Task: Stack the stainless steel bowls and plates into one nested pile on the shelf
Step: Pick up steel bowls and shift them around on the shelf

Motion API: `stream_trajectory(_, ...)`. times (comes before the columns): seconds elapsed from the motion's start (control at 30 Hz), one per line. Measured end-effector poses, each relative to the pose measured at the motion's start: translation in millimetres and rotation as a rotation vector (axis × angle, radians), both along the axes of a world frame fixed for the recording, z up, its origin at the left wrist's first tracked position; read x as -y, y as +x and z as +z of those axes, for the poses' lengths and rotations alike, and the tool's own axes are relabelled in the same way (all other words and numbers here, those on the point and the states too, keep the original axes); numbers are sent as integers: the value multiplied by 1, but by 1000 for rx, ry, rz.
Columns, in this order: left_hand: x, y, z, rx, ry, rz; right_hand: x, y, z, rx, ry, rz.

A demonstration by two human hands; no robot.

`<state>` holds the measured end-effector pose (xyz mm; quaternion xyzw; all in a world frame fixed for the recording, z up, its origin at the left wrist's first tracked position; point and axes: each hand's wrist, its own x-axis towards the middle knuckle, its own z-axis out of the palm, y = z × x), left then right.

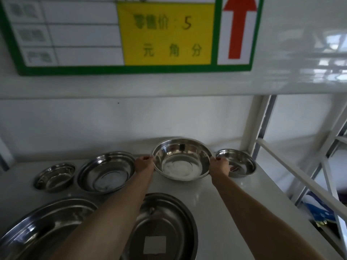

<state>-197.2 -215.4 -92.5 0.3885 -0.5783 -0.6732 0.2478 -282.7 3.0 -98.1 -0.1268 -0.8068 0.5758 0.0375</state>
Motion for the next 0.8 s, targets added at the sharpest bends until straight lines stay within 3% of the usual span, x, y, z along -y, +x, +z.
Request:
stream_trajectory(0.43,5,60,45,-96,36,1,12,46,70,-40,6,108)
stream_trajectory(0.6,12,108,62,-65,-34,-14,24,78,98,-95,-36,176)
stream_trajectory(0.8,18,162,84,-73,-58,194,50,115,120,-94,-48,251)
